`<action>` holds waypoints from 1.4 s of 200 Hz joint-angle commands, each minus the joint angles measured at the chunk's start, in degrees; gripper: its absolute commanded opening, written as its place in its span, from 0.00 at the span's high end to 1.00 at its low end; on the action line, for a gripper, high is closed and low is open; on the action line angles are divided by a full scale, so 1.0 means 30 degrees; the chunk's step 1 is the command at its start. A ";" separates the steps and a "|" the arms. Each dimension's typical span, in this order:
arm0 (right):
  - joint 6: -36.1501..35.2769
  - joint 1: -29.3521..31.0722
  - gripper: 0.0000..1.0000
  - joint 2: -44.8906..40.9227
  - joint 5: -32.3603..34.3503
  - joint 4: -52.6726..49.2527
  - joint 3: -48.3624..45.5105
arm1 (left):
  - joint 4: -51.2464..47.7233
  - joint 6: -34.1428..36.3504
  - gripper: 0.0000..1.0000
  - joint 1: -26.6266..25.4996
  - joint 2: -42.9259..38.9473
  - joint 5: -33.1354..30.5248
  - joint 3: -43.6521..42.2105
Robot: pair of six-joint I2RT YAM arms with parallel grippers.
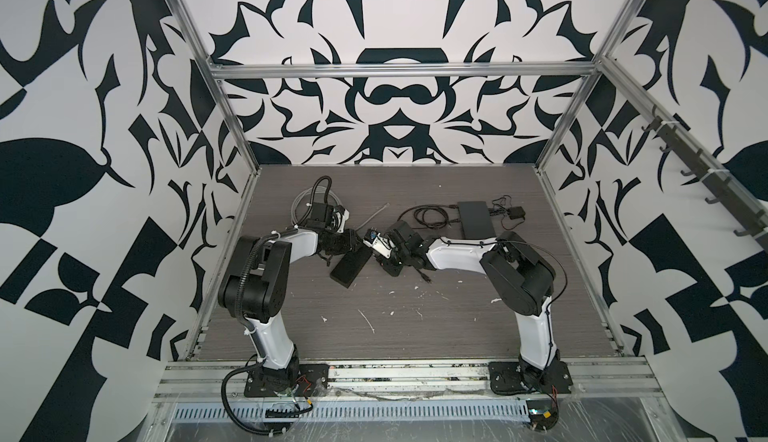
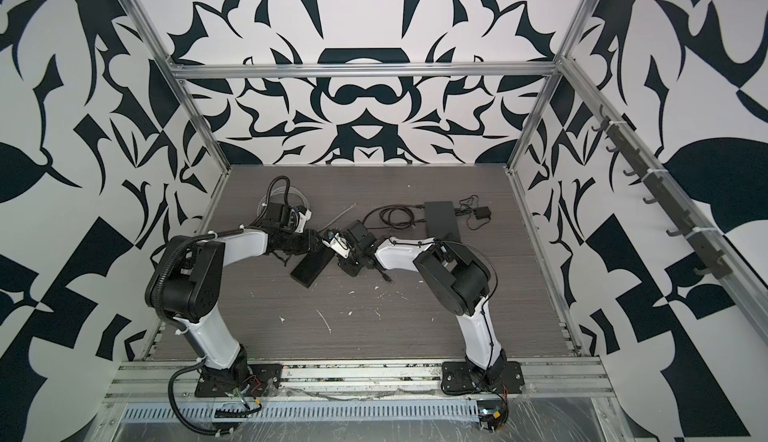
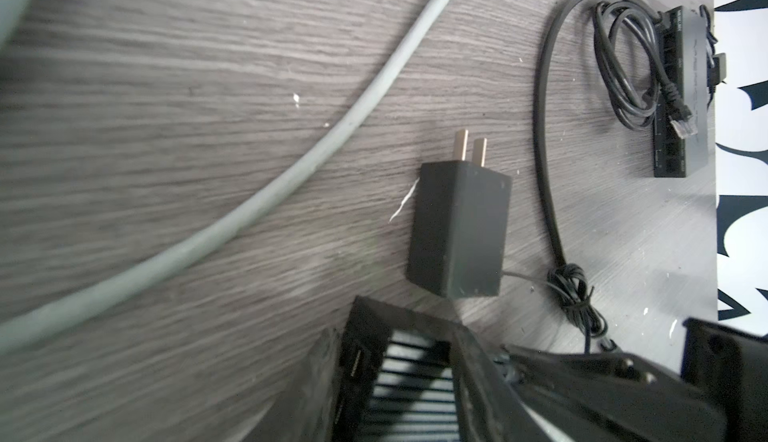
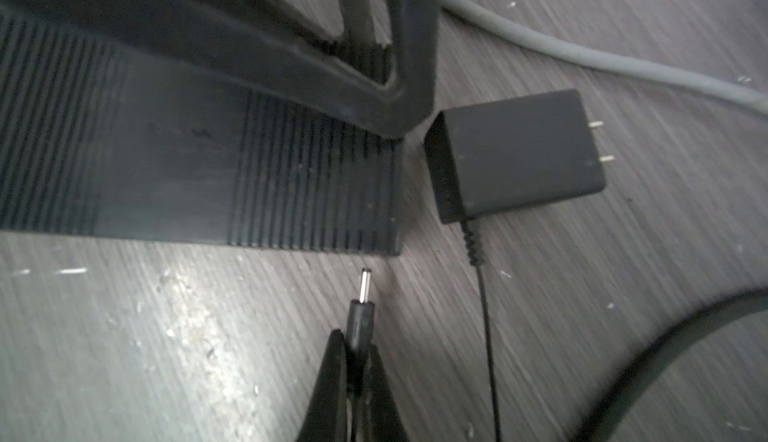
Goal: Insert the plug into the switch port
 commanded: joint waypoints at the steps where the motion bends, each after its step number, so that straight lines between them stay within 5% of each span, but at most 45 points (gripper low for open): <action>1: -0.0717 -0.0360 1.00 -0.0789 0.0137 -0.1453 -0.0532 | -0.0992 -0.0282 0.55 -0.0122 -0.0452 -0.0311 -0.1005; 113: -0.0697 -0.0487 1.00 -0.1497 -0.4947 -0.1601 -0.0838 | -0.0388 -0.2487 0.49 -0.0075 -0.3456 -0.1865 -0.2781; 240: -0.0244 0.0530 1.00 -0.1753 -0.5742 -0.1462 -0.0660 | -0.1604 -0.5405 0.44 0.0025 -0.7902 -0.4301 -0.5663; 280: 0.0119 0.0425 1.00 -0.2324 -0.4687 -0.1292 -0.1015 | -0.1799 -0.6966 0.44 -0.0215 -0.9542 -0.3058 -0.7207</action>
